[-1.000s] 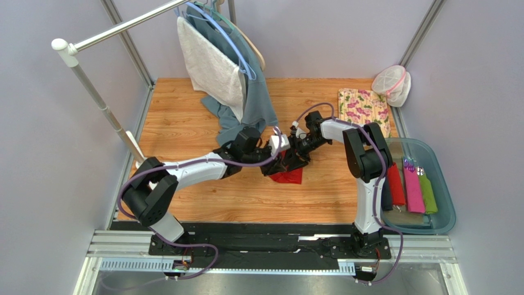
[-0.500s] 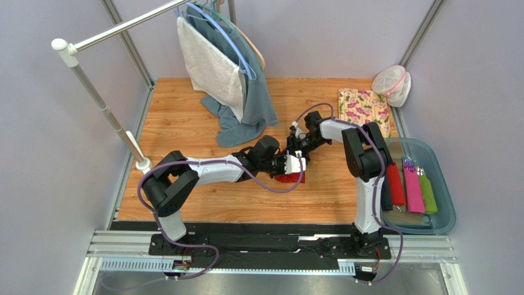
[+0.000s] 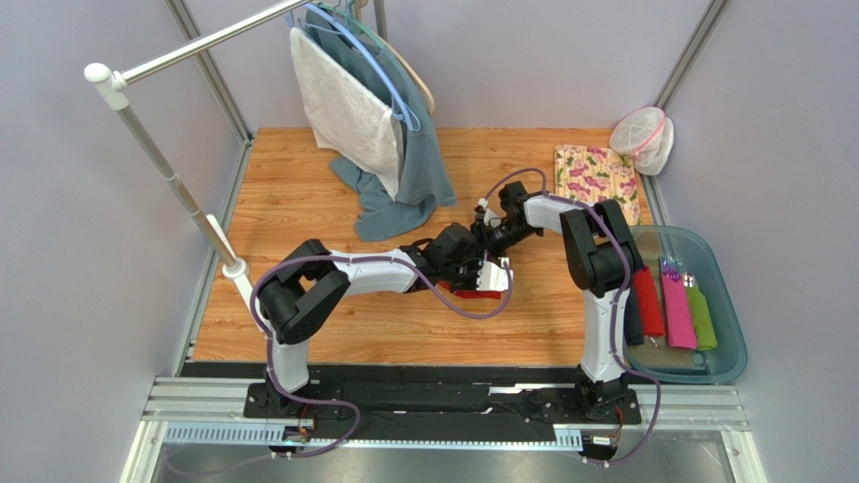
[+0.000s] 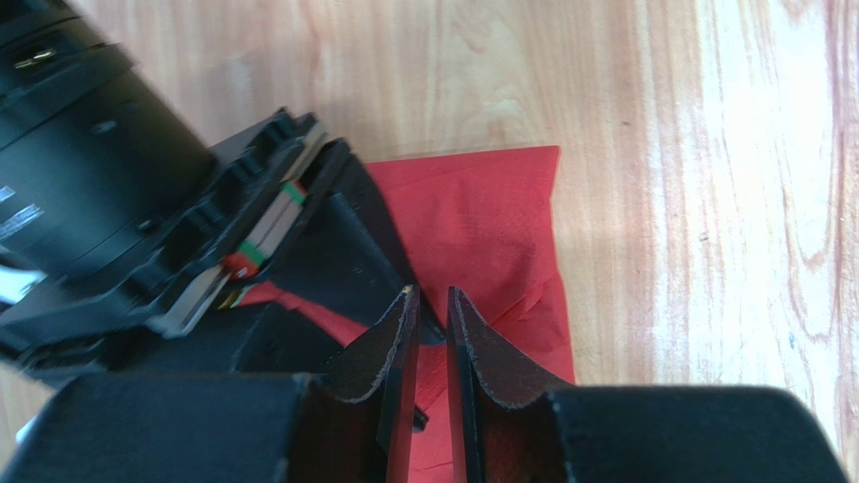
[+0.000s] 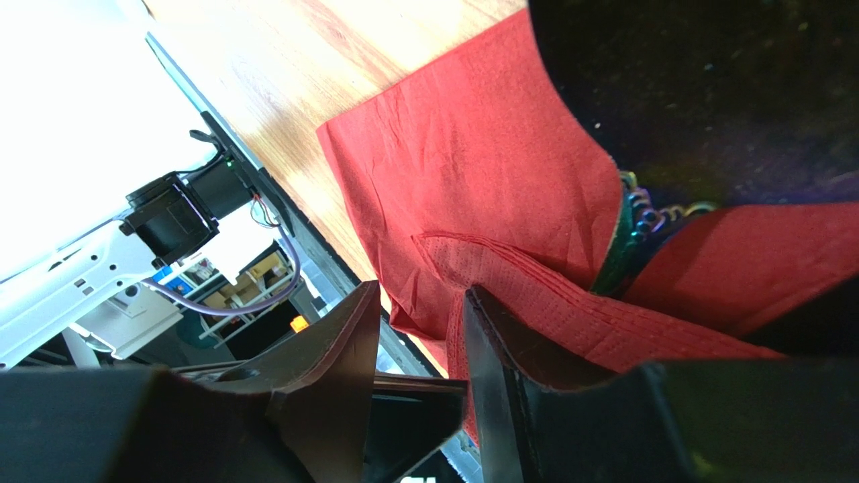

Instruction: Place the utensils on the paper napkin and roll it up

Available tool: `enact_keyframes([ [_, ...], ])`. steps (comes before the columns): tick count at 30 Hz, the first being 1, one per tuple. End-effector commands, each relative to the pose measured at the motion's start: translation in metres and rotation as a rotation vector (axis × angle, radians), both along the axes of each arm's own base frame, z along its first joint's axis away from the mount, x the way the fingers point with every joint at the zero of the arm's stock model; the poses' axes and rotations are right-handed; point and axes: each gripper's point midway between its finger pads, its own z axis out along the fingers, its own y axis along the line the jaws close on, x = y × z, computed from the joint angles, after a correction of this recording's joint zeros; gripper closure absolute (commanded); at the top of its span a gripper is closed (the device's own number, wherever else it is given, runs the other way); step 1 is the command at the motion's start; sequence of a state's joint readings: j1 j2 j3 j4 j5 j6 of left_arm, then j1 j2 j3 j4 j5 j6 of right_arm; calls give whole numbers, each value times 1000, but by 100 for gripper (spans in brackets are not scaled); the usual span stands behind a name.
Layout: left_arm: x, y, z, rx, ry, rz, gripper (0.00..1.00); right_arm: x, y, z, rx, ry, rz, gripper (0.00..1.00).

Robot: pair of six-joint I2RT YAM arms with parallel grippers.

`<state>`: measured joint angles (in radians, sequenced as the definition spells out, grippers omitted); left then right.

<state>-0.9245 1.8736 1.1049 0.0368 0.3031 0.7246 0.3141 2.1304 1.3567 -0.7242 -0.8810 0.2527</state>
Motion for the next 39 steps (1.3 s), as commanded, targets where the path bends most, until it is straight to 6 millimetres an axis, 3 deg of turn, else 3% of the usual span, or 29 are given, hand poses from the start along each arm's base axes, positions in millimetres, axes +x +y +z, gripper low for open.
enact_keyframes([
  [1, -2, -7, 1, 55, -15, -55, 76, -7, -5, -15, -56, 44, -4, 59],
  [9, -15, 12, -31, 227, 30, -70, 77, -15, -8, -6, -51, 36, 3, 59],
  [12, -21, 16, -36, 256, 28, -91, 78, -14, -5, 8, -25, 11, 4, 58],
  [19, -26, 22, -46, 307, 37, -106, 80, -10, -1, 66, 60, -54, 9, 56],
  [21, -29, 25, -47, 313, 42, -111, 80, -3, -4, 85, 80, -105, 5, 56],
  [24, -33, 27, -46, 301, 45, -121, 81, -1, -14, 98, 78, -128, -10, 58],
  [26, -35, 28, -46, 298, 51, -123, 81, -1, -24, 93, 42, -141, -13, 62],
  [30, -44, 29, -46, 271, 61, -153, 81, -7, -36, 69, -38, -156, 4, 82],
  [34, -47, 30, -48, 272, 72, -158, 81, 3, -38, 48, -83, -188, -7, 89],
  [39, -49, 31, -50, 272, 78, -165, 81, 13, -25, 37, -82, -201, -4, 93],
])
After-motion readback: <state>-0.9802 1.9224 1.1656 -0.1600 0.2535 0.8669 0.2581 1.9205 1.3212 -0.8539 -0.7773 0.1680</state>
